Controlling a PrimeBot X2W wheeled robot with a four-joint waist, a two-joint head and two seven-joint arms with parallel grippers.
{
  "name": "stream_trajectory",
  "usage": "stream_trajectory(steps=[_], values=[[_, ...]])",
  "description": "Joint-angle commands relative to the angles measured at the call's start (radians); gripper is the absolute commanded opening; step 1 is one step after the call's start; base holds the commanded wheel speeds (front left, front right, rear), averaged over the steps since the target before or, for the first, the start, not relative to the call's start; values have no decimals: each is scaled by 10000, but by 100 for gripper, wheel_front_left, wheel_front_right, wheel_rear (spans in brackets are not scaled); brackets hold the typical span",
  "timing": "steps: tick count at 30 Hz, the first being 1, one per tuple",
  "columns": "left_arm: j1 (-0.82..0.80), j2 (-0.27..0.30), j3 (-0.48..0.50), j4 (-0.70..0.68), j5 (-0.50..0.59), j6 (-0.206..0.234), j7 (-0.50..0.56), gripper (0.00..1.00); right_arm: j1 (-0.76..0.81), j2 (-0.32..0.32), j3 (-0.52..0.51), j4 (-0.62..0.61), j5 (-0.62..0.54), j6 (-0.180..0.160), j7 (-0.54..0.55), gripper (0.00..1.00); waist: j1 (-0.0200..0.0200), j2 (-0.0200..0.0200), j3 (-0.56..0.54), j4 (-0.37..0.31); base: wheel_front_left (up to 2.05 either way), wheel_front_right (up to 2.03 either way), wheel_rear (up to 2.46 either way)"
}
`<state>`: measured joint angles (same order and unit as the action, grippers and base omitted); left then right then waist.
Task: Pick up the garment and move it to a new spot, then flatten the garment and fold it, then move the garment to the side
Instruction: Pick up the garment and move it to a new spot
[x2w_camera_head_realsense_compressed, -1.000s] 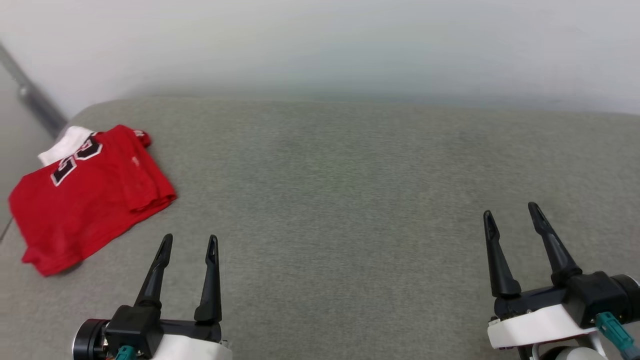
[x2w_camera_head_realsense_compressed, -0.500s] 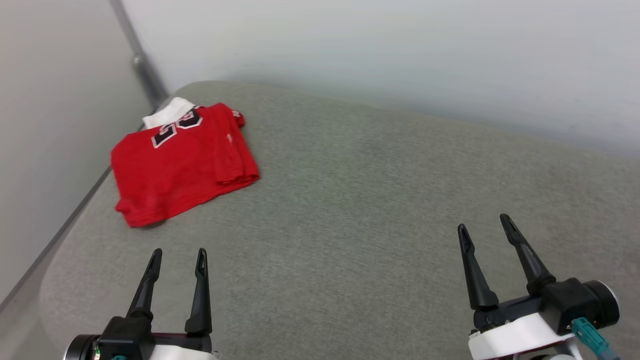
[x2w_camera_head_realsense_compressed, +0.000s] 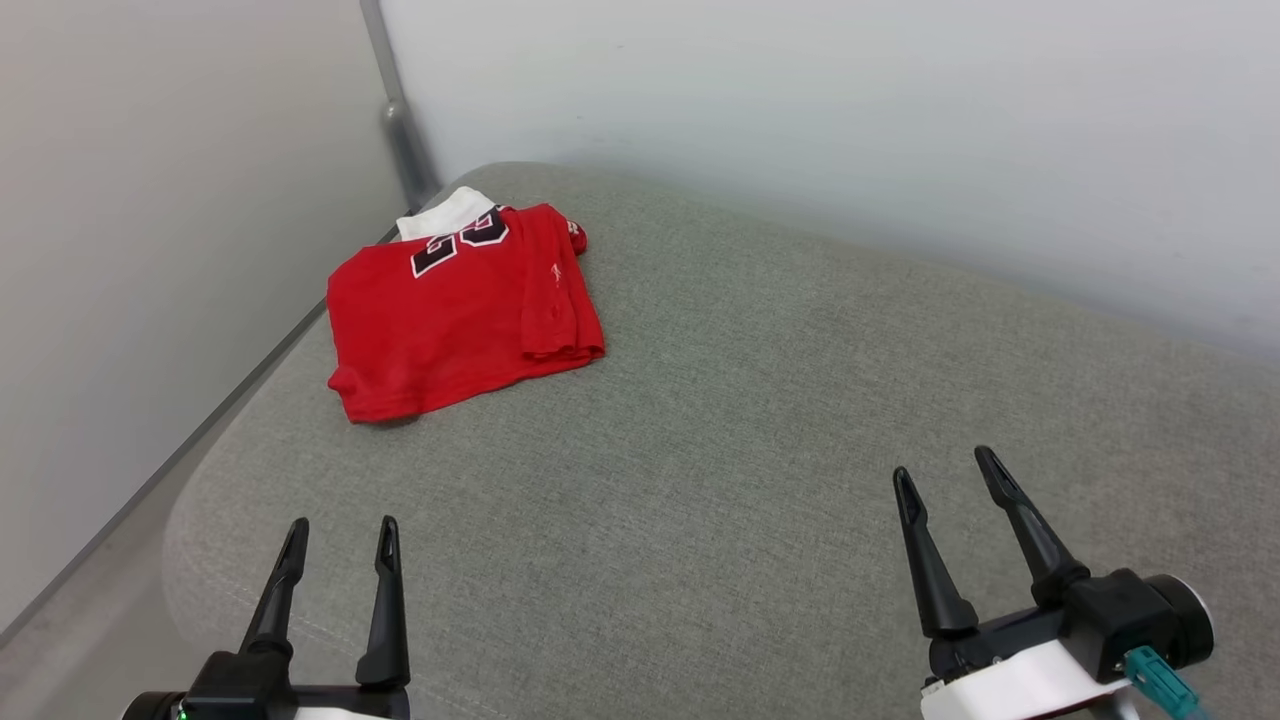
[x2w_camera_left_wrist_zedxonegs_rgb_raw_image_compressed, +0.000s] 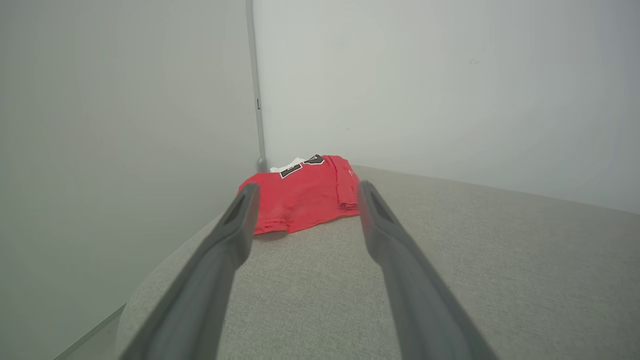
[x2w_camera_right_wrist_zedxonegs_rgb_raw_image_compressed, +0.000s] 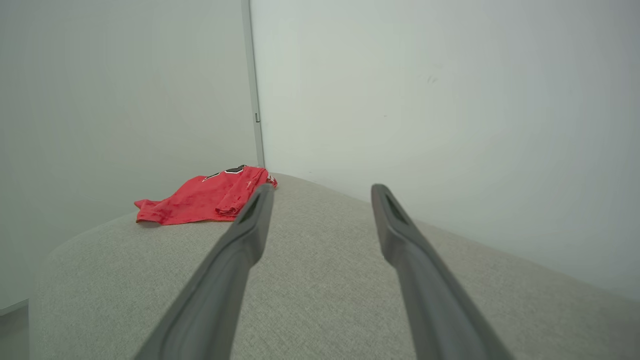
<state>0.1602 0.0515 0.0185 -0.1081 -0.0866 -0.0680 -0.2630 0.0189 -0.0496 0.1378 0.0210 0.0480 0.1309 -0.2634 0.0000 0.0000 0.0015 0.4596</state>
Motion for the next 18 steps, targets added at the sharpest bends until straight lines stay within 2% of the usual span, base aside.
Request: stream_trajectory(steps=[1, 10, 18], values=[[109, -17, 38, -24, 27, -43, -28, 100, 93, -10, 16, -12, 24, -3, -21, 100, 0, 0, -6, 19, 0, 0, 0], [156, -17, 158, -13, -119, -132, -28, 100, -11, -12, -6, -47, -16, -3, -21, 100, 0, 0, 141, -147, 0, 0, 0], [-232, -15, 530, -211, -434, -147, -28, 100, -243, -12, -88, -267, 102, -3, -21, 100, 0, 0, 700, -431, 0, 0, 0]])
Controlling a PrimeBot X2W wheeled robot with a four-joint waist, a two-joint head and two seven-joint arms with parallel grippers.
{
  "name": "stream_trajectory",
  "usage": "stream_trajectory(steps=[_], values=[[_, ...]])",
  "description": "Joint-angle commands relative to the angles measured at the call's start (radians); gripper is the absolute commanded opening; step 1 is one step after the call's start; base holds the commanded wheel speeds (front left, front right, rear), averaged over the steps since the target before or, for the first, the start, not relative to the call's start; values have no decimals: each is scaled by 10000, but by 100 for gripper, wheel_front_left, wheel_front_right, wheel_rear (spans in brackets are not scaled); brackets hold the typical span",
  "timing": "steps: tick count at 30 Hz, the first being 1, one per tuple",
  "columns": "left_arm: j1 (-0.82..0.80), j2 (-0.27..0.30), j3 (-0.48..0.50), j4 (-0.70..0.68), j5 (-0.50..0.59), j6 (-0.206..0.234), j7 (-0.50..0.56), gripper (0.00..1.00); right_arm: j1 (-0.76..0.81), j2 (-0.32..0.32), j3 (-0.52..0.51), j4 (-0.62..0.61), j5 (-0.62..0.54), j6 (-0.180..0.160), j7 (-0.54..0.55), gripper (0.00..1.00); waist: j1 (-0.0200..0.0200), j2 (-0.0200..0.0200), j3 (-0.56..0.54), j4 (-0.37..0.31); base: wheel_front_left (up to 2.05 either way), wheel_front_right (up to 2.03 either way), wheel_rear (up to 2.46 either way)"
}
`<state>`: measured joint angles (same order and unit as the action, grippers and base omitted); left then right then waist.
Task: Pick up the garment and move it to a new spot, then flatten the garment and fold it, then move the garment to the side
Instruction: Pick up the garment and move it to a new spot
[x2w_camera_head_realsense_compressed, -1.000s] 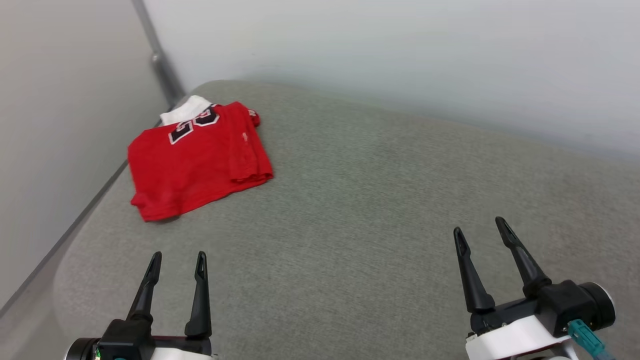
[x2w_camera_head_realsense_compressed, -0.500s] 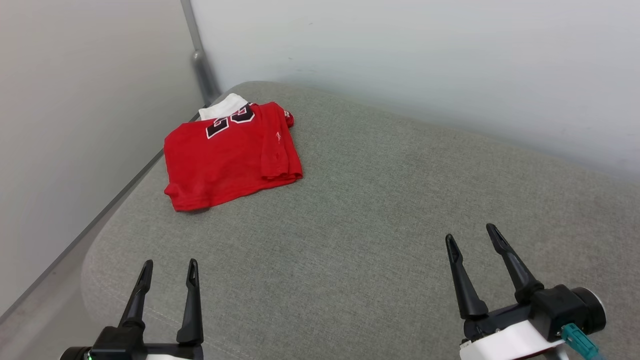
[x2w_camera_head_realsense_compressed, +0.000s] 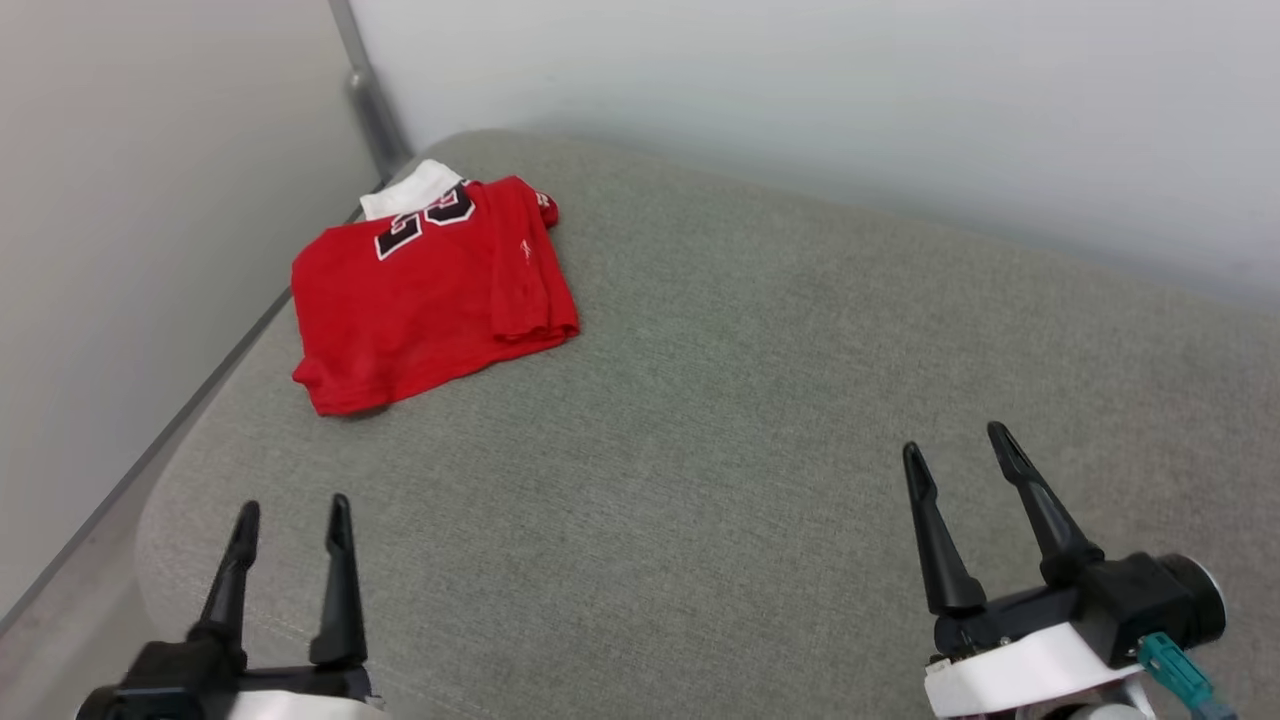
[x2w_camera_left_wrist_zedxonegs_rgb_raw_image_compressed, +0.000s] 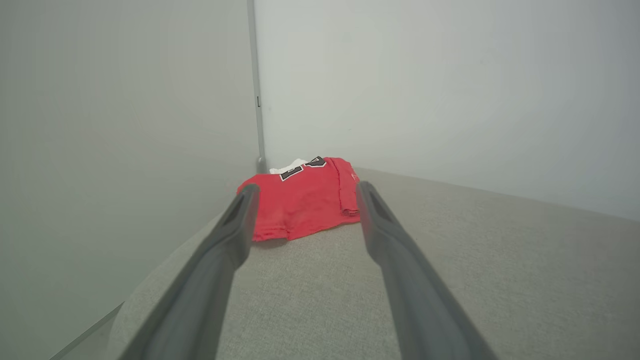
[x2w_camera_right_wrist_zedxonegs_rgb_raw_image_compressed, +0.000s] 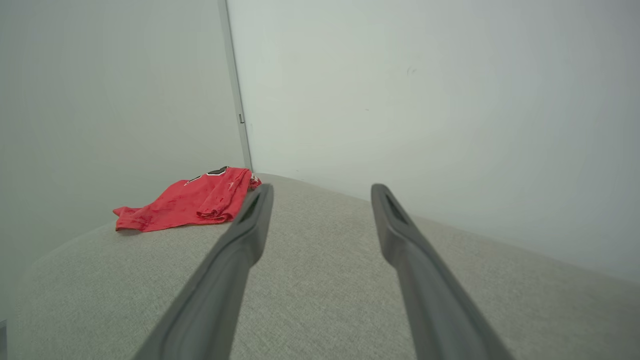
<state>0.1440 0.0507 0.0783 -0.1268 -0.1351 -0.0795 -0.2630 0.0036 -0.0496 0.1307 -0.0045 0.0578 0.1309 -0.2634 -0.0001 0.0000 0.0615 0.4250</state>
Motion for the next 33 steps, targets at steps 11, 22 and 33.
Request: stream_trajectory(steps=[11, 22, 33], values=[[-2312, 613, 677, 1671, -1266, -489, -28, 100, -1109, -342, -76, -868, -504, -3, -21, 100, 1, 0, 2578, -1146, 0, 0, 0], [-5956, 4870, -154, 3389, -5013, -506, 3913, 100, -1996, -805, -97, -1326, -517, -3, -19, 100, 1, 0, 4755, -2331, 0, 0, 0], [-8747, 7399, -324, 4737, -7379, -481, 9069, 100, -2312, -1087, -141, -1618, -726, -3, -19, 100, 1, 0, 6238, -3224, 0, 0, 0]])
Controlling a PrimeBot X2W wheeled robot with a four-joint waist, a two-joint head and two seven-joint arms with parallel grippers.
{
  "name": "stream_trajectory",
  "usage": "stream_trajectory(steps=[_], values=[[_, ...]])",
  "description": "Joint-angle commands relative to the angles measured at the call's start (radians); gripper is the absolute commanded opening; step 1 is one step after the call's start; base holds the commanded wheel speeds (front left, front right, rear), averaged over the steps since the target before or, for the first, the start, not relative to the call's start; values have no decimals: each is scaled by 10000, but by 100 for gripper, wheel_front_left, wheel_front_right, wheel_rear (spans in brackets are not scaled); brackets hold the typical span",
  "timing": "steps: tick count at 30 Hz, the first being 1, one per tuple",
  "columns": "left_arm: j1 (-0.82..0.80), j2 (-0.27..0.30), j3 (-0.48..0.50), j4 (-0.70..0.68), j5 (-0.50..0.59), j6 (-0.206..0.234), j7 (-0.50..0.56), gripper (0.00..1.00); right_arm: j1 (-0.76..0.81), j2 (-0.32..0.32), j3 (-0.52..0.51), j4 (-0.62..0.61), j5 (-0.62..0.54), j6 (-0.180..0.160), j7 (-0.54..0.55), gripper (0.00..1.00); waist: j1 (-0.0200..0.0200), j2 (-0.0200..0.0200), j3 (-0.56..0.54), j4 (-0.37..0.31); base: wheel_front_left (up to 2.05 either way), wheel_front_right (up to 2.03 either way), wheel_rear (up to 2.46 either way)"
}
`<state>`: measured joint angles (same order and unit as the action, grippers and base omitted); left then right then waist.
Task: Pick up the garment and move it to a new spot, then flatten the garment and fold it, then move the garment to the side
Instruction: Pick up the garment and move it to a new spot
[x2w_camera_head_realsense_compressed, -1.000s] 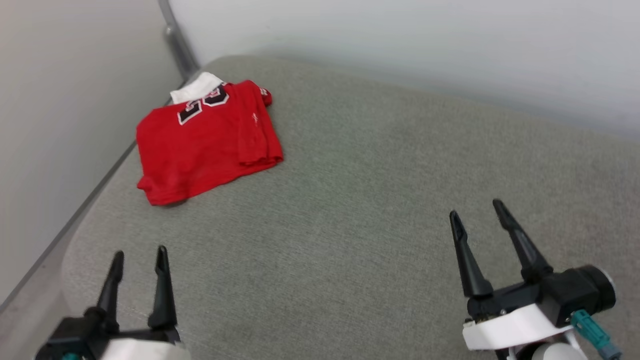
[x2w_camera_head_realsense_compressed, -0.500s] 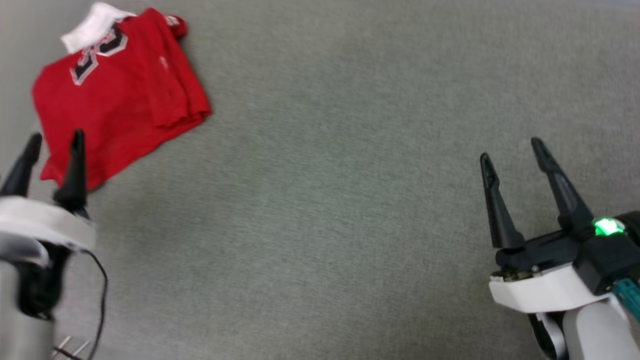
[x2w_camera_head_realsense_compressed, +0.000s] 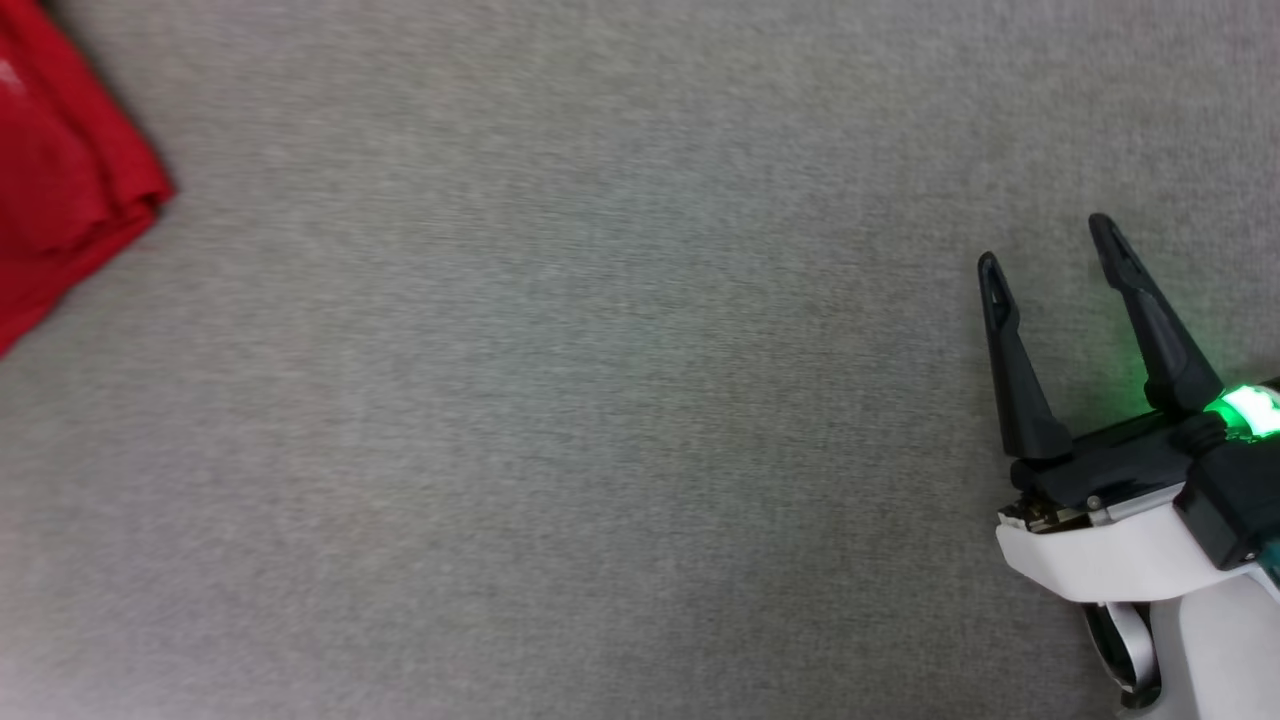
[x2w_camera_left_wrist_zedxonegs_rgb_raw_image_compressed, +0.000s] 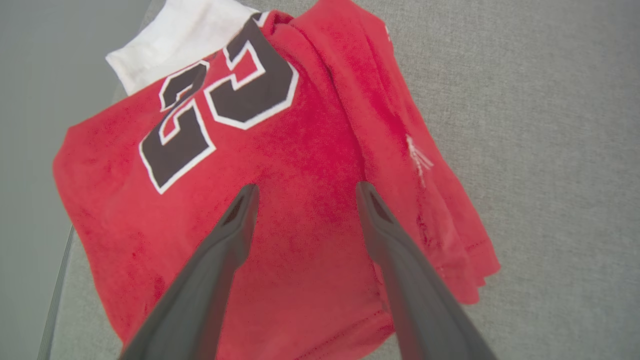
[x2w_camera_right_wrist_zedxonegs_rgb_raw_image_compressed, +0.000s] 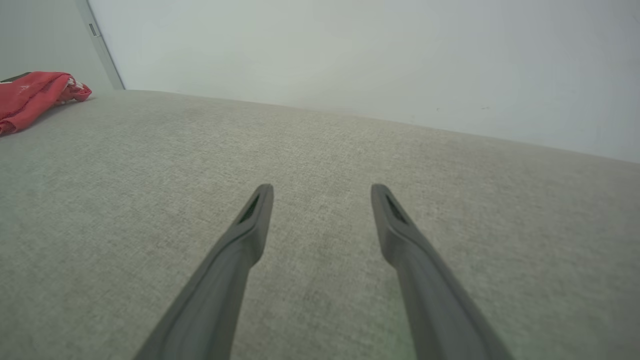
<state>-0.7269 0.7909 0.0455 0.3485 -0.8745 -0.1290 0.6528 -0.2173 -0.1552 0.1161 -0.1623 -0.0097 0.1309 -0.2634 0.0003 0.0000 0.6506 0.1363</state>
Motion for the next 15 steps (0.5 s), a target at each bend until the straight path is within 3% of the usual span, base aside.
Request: stream_trajectory(steps=[1, 6, 11, 12, 15], values=[[-188, 124, -26, 80, -54, 29, 210, 100, -110, -30, -17, -73, -58, -3, -19, 100, -3, 0, 455, -422, 0, 0, 0], [-663, 517, -177, 610, -235, 242, 1282, 100, -90, -21, -206, -94, -189, -4, -7, 100, -3, 0, 871, -738, 0, 0, 0], [-735, 269, -508, 1100, -524, 331, 2145, 100, -37, -58, -213, -73, -380, -10, 36, 100, -3, 0, 1138, -882, 0, 0, 0], [-556, -37, -769, 1268, -814, 220, 2632, 0, 19, -45, -327, -53, -520, -10, 48, 100, -3, 0, 1151, -898, 0, 0, 0], [-482, -166, -751, 1215, -925, 148, 2395, 0, 44, -22, -390, -33, -615, -10, 47, 100, -3, 0, 1030, -854, 0, 0, 0]])
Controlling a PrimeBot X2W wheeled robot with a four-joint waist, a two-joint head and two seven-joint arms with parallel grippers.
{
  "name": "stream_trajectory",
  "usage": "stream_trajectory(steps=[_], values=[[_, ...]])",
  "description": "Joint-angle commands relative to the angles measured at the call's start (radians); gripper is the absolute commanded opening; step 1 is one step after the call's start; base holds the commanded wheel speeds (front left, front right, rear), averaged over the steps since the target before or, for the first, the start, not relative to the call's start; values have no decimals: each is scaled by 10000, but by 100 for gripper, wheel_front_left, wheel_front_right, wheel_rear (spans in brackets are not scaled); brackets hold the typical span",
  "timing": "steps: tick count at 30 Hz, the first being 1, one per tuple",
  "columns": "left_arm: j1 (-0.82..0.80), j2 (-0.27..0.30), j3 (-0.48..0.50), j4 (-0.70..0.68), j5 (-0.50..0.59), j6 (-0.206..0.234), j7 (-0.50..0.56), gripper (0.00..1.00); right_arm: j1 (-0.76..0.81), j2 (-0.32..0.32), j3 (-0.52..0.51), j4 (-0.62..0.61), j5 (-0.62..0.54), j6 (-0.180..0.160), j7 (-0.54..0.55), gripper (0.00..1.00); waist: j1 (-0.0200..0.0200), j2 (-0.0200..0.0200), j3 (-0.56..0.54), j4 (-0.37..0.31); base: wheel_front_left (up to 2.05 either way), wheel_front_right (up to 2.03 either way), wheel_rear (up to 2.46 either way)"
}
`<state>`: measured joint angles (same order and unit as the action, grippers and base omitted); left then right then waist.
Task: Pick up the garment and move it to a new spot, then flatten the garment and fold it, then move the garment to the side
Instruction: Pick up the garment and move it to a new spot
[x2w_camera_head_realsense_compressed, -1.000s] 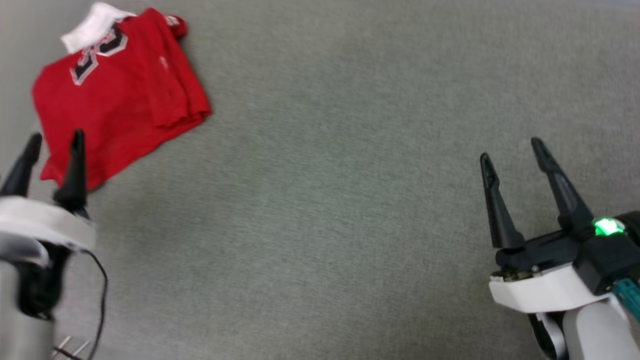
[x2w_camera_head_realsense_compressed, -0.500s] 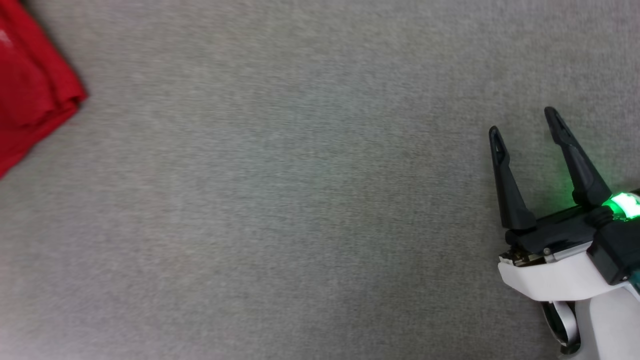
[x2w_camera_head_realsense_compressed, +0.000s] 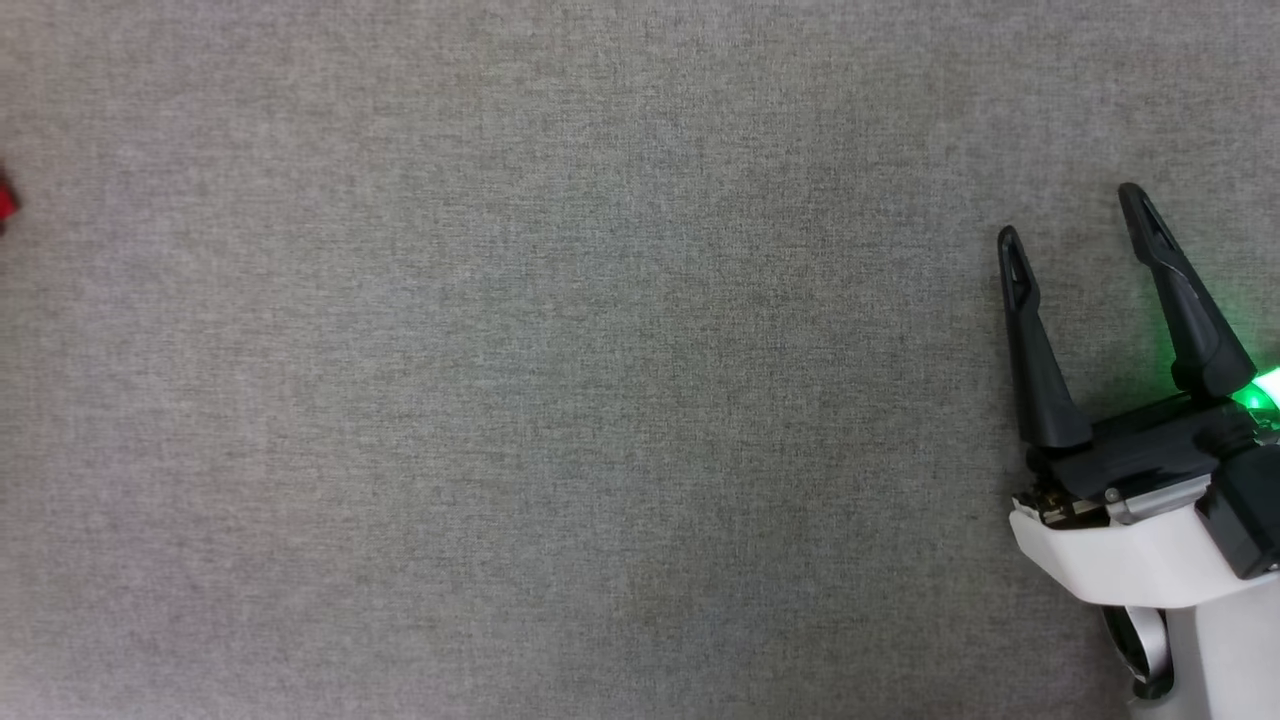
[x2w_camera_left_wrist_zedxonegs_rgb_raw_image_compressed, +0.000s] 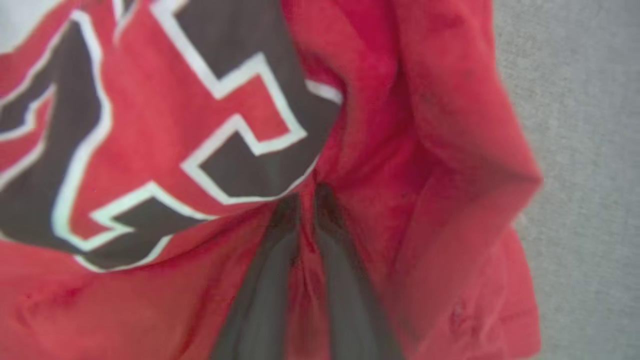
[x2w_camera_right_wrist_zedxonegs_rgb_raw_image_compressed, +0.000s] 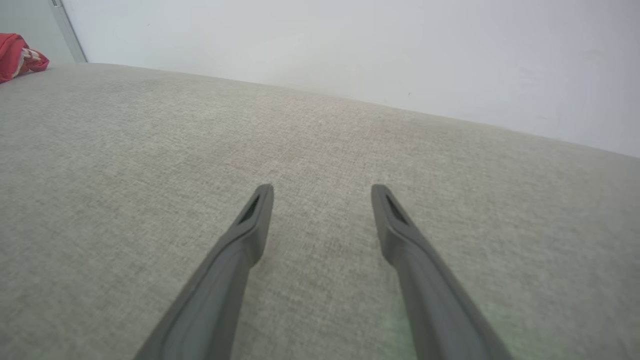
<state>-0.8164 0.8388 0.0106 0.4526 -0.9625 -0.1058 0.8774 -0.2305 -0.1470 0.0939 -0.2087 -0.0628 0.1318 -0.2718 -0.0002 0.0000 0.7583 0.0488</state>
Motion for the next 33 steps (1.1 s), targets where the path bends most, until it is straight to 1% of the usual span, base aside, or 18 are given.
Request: stream_trajectory(steps=[1, 4, 5, 7, 9, 12, 16, 19, 22, 25, 26, 28, 30, 32, 33], values=[[424, -648, -372, 159, -42, -119, -7, 0, 184, -94, -178, 436, -100, -20, 131, 100, 2, 0, -131, 44, 0, 0, 0], [412, -598, -226, 103, -57, -176, -592, 0, 181, -98, -143, 486, -131, -19, 122, 100, 2, 0, -501, 111, 0, 0, 0], [373, -487, -127, -10, 37, -217, -1181, 0, 176, -67, -105, 566, -134, -17, 93, 100, 2, 0, -850, 138, 0, 0, 0], [409, -402, -70, -156, 33, -237, -1779, 0, 186, 33, -101, 638, -119, -14, 82, 100, 2, 0, -1255, 150, 0, 0, 0], [579, -312, -179, -304, 135, -234, -2323, 0, 260, 98, -119, 791, -67, -14, 65, 100, 2, 0, -1745, 141, 0, 0, 0], [828, -188, -398, -820, -2, -245, -3125, 0, 416, 189, -152, 1029, -42, -14, 65, 100, 2, 0, -2457, 95, 0, 0, 0], [1248, 135, -843, -1553, -91, -242, -4135, 0, 657, 347, -198, 1295, -25, -14, 65, 100, 2, 0, -3411, 15, 0, 0, 0], [1402, 140, -1215, -2029, -185, -243, -4770, 0, 834, 452, -228, 1466, -46, -14, 65, 100, 2, 0, -4048, -25, 0, 0, 0], [1544, -4, -1646, -2467, -179, -244, -5252, 0, 1023, 575, -204, 1632, -17, -14, 65, 100, 2, 0, -4656, -65, 0, 0, 0], [1622, -409, -2016, -2772, -121, -245, -5625, 0, 1193, 687, -213, 1725, 13, -14, 65, 100, 2, 0, -5166, -92, 0, 0, 0], [1622, -409, -2016, -2772, -121, -245, -5625, 0, 1193, 687, -213, 1725, 13, -14, 65, 100, 2, 0, -5166, -92, 0, 0, 0], [1671, -763, -2282, -2958, -1, -239, -5780, 0, 1310, 743, -212, 1778, 16, -14, 65, 100, 2, 0, -5430, -126, 0, 0, 0], [1697, -1177, -2606, -3161, 228, -139, -5953, 0, 1392, 790, -223, 1799, 22, -14, 65, 100, 2, 0, -5637, -176, 0, 0, 0], [1714, -1648, -3040, -3368, 561, -24, -6159, 0, 1467, 826, -246, 1790, 43, -14, 65, 100, 2, 0, -5783, -247, 0, 0, 0], [1692, -1971, -3308, -3447, 716, 52, -6203, 0, 1496, 839, -268, 1770, 46, -14, 65, 100, 2, 0, -5817, -282, 0, 0, 0]])
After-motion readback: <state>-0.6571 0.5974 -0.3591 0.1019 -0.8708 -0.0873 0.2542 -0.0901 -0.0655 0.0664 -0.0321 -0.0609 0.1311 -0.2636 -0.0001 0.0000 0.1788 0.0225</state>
